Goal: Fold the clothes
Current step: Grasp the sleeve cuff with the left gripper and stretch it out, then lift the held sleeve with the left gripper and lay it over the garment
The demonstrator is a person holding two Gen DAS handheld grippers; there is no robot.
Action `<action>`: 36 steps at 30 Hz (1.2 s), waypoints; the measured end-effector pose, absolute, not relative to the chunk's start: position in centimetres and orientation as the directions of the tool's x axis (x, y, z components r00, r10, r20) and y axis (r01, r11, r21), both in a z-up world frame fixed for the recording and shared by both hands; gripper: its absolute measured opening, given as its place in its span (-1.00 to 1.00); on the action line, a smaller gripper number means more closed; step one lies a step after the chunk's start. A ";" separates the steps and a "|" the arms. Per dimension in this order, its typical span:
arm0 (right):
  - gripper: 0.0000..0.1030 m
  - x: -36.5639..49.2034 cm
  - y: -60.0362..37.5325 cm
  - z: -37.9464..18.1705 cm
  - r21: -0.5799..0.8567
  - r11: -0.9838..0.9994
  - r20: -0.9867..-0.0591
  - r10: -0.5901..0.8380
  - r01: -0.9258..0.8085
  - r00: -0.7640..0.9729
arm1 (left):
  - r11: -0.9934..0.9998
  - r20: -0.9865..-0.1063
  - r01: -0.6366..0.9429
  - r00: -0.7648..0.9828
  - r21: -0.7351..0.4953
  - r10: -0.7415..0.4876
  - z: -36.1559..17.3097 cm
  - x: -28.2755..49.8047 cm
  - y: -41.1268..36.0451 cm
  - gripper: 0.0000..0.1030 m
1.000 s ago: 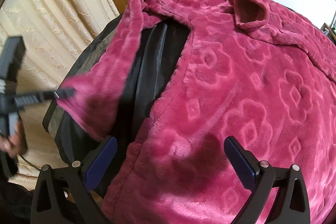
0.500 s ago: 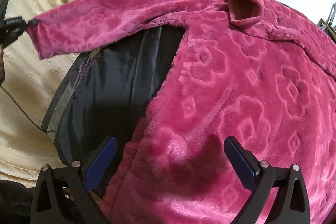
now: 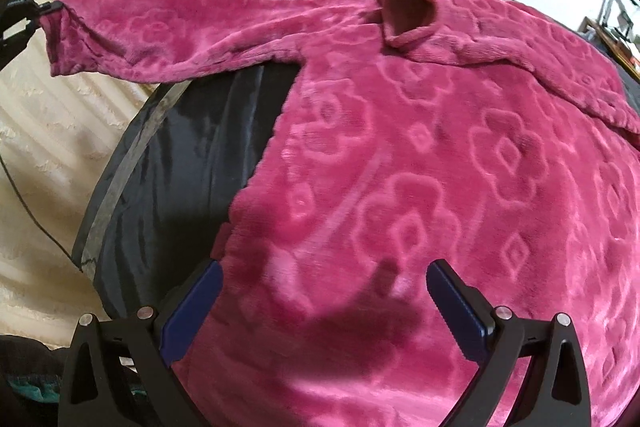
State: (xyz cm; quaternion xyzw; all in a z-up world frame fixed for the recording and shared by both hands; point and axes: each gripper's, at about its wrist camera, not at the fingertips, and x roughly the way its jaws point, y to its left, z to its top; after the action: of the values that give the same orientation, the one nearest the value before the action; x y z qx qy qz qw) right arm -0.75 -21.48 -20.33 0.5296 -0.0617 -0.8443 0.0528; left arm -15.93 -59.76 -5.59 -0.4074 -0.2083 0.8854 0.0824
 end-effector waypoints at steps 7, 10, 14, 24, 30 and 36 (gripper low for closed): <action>1.00 0.5 -19.0 -20.0 0.181 -0.984 -0.882 -0.160 -0.004 -0.443 | -0.877 -0.671 -0.046 -0.625 -0.479 0.399 -3.8 -14.7 -54.9 -0.77; 1.00 1.0 -17.9 -19.9 0.193 -0.981 -0.877 -0.170 -0.004 -0.449 | -0.850 -0.660 -0.060 -0.603 -0.524 0.449 -3.0 -13.8 -53.1 -0.77; 1.00 1.9 -16.2 -19.7 0.211 -0.977 -0.867 -0.188 0.001 -0.462 | -0.831 -0.654 -0.075 -0.581 -0.550 0.485 -2.1 -12.5 -50.0 -0.77; 1.00 4.7 -9.6 -18.6 0.250 -0.968 -0.838 -0.210 -0.012 -0.504 | -0.818 -0.643 -0.185 -0.535 -0.544 0.548 -0.1 -9.9 -37.7 -0.77; 1.00 6.8 -4.0 -18.2 0.263 -0.963 -0.830 -0.198 -0.052 -0.521 | -0.804 -0.641 -0.234 -0.502 -0.546 0.581 0.0 -9.6 -29.9 -0.77; 1.00 9.7 1.8 -18.0 0.268 -0.957 -0.823 -0.167 -0.111 -0.543 | -0.782 -0.621 -0.286 -0.483 -0.555 0.617 0.3 -10.6 -21.8 -0.77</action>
State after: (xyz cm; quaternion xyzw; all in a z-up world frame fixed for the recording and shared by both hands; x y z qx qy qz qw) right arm 9.72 1.78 -17.99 0.4779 -0.1458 -0.8661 0.0161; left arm -10.55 -21.80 0.34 -0.4313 -0.1921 0.8395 0.2688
